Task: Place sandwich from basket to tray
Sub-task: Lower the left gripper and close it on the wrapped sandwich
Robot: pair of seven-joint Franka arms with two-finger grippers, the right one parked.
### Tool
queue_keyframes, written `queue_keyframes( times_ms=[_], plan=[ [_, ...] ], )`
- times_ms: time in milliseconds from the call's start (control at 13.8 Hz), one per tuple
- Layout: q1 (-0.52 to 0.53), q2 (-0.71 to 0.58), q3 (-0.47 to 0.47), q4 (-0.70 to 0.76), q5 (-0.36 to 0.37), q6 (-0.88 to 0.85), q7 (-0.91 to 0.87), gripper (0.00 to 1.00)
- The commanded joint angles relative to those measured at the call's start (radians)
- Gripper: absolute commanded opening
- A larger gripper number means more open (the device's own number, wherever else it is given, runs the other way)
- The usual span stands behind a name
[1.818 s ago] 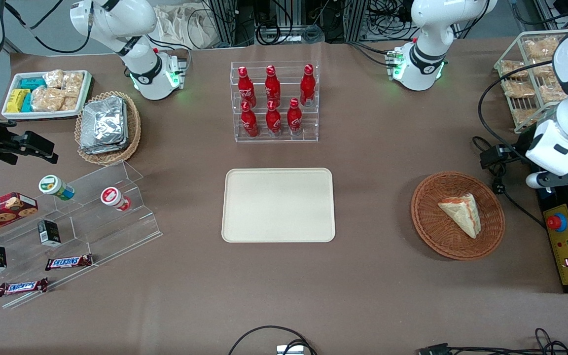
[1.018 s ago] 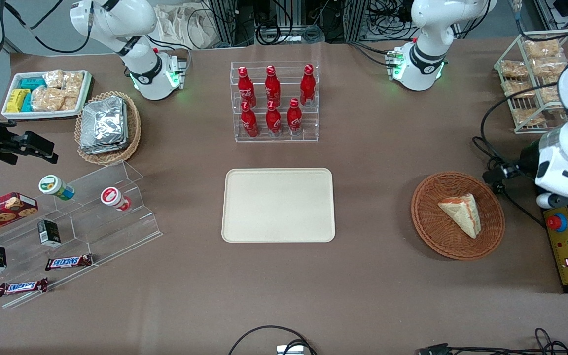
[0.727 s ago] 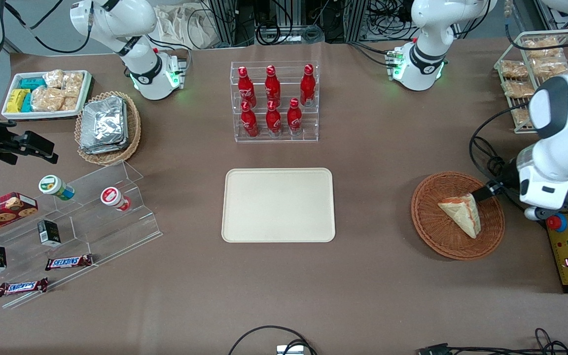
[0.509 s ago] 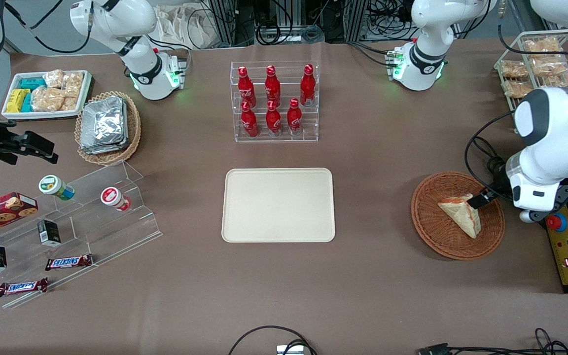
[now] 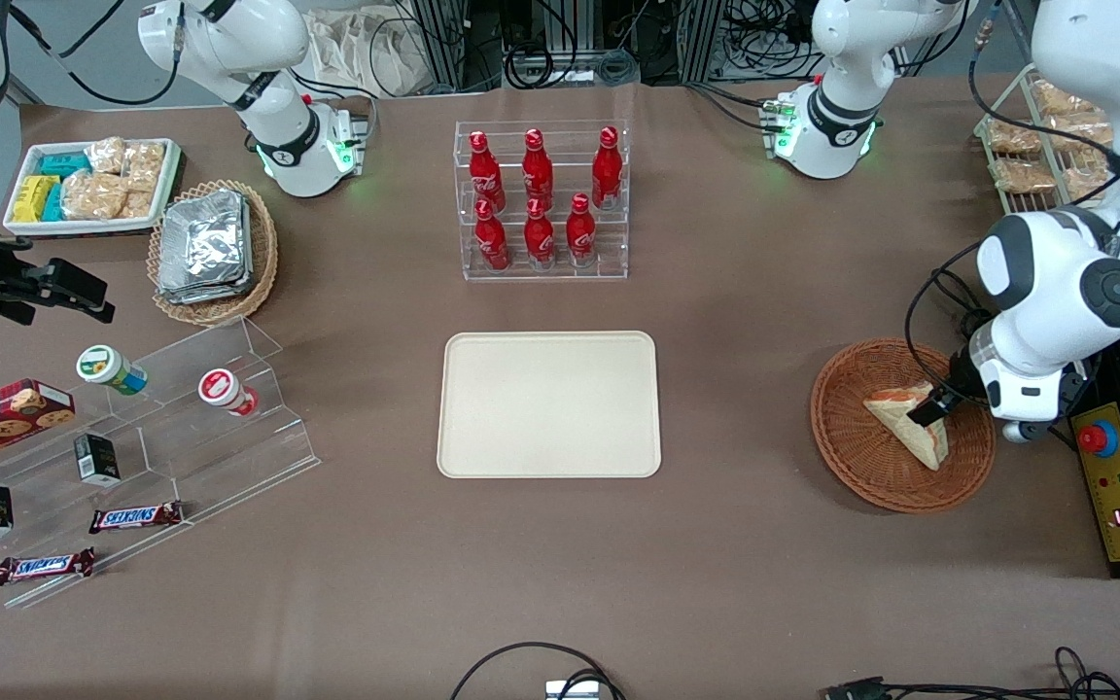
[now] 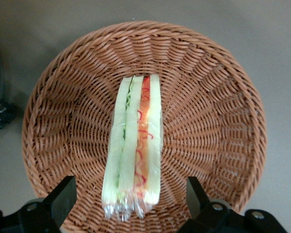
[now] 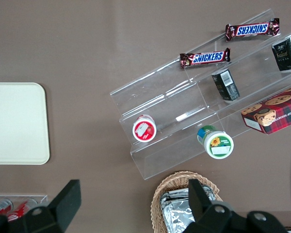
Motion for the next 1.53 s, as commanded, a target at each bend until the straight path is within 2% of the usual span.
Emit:
queue_keyframes(
  times_ms=[0,364,436,509,582,655,800,1018,1236,1455],
  plan=[
    [0.006,0.036,-0.002,0.004,0.013,0.02,-0.032,1.0],
    [0.005,0.093,-0.001,0.008,0.034,0.025,-0.035,0.98],
    [0.005,0.095,-0.001,0.013,0.04,0.025,-0.033,0.79],
    [0.005,0.104,-0.001,0.025,0.043,0.023,-0.032,0.43],
    [0.005,0.108,-0.001,0.04,0.043,0.019,-0.032,0.14],
    [0.0,0.111,-0.001,0.054,0.043,0.012,-0.036,0.0],
    [-0.006,0.115,-0.002,0.092,0.046,-0.044,-0.039,0.0],
    [-0.015,0.113,-0.012,0.221,0.074,-0.249,-0.027,0.0],
    [-0.075,0.101,-0.013,0.371,0.08,-0.475,0.005,0.0],
    [-0.18,0.101,-0.015,0.577,0.079,-0.758,0.11,0.0]
  ],
)
